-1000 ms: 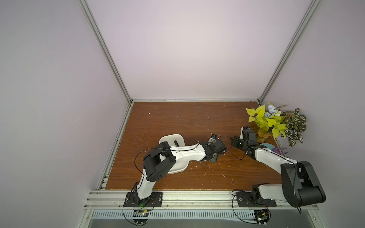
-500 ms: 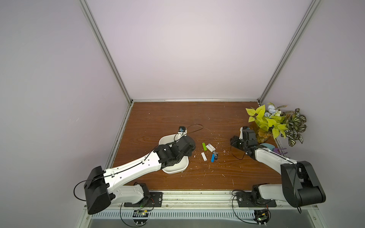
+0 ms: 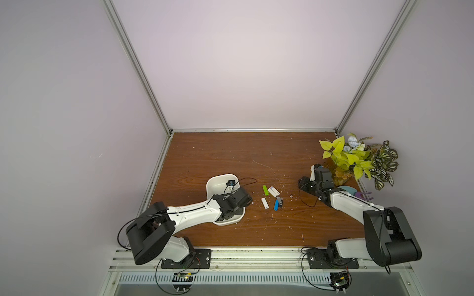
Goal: Put the usb flash drive into the storage box
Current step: Place the USB flash in the storage box.
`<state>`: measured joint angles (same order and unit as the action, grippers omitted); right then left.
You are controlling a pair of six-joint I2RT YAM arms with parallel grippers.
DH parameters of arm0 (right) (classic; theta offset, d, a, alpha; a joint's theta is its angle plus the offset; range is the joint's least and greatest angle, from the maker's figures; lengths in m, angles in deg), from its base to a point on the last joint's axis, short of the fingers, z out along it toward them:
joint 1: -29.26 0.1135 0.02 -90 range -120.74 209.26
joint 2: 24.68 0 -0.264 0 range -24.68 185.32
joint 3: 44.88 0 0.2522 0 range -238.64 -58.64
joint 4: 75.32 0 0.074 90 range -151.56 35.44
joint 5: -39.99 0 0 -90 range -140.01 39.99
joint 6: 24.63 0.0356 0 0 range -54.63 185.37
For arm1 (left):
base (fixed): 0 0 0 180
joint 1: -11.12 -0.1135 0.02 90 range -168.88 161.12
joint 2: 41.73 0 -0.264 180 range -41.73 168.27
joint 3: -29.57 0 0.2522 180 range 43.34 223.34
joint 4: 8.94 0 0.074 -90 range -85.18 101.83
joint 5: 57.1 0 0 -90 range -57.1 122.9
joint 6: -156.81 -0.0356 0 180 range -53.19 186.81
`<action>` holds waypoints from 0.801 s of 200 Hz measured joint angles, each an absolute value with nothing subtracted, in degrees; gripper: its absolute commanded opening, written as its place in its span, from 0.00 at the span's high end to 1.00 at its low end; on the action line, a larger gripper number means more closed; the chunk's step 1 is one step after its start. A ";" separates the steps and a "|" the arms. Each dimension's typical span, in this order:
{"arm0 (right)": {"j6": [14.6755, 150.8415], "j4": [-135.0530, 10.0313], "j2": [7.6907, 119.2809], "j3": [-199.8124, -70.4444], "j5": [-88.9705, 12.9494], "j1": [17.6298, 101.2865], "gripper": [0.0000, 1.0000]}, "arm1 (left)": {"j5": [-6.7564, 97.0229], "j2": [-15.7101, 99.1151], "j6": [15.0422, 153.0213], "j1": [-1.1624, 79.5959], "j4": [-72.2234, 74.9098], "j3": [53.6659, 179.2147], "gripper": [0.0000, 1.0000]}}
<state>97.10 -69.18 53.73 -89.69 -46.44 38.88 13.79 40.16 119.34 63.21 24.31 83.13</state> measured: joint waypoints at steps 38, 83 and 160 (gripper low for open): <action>97.06 -69.31 54.35 -89.69 -46.35 38.88 0.48 | 14.51 42.91 119.32 61.81 21.80 83.69 0.79; 97.03 -69.33 54.59 -89.69 -45.63 38.88 0.47 | 15.17 45.08 119.34 61.36 21.97 85.95 0.69; 95.50 -63.89 54.28 -92.70 -43.00 40.02 0.42 | 13.18 34.08 116.92 61.36 29.53 92.70 0.55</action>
<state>95.50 -63.89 54.28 -92.70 -43.00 40.02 13.18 34.08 116.92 61.36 29.53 92.70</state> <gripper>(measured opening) 0.581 0.432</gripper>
